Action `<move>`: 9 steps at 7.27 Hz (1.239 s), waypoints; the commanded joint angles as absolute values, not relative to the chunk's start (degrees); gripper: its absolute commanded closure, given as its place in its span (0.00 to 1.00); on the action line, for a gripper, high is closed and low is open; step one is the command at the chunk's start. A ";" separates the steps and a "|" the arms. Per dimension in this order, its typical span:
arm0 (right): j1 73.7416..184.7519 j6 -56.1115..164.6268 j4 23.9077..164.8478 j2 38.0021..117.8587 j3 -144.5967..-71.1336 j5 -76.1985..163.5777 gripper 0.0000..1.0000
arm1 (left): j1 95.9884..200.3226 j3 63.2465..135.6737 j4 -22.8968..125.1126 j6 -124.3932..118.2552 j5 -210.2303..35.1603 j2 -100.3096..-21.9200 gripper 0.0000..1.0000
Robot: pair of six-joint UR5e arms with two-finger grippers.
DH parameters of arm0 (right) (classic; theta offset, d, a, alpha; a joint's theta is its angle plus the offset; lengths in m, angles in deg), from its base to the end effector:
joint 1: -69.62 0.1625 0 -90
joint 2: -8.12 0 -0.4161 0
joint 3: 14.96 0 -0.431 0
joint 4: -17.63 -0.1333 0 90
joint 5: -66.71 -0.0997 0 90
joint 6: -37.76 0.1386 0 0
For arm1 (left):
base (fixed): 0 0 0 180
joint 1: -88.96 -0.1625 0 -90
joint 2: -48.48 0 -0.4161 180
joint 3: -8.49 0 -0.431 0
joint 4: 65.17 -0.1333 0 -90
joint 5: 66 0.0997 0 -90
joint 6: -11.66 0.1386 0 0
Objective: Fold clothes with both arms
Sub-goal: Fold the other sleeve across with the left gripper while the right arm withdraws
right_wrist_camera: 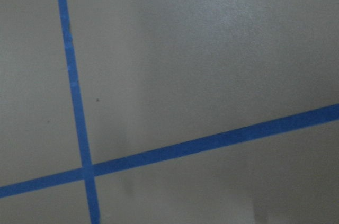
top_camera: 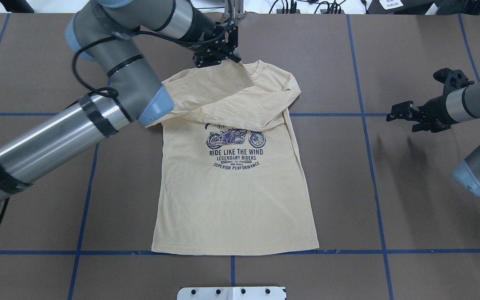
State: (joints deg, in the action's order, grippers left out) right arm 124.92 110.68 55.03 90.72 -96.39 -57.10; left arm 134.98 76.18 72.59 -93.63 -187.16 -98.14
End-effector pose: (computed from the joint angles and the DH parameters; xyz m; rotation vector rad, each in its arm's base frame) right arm -0.3163 -0.5554 0.5778 0.0708 -1.0294 0.3426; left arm 0.5353 -0.6434 0.0661 -0.0615 1.4694 -0.4845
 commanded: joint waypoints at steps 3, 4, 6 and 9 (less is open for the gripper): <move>124.55 110.79 54.90 90.04 -94.59 -56.69 0.00 | 129.04 57.29 81.42 -97.59 -171.23 -110.07 1.00; 124.20 111.05 54.90 89.95 -94.67 -56.69 0.00 | 127.99 51.96 85.17 -97.76 -167.81 -112.51 1.00; 123.58 111.06 54.90 89.95 -94.68 -56.69 0.00 | 127.46 49.89 86.09 -97.59 -167.43 -112.71 0.78; 122.71 114.55 54.90 88.46 -95.28 -56.60 0.00 | 127.28 50.59 86.09 -97.76 -168.12 -112.89 0.20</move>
State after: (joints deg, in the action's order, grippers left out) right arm 123.19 112.16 54.90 89.16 -94.82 -56.61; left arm 127.21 50.21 86.05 -97.66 -167.63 -112.83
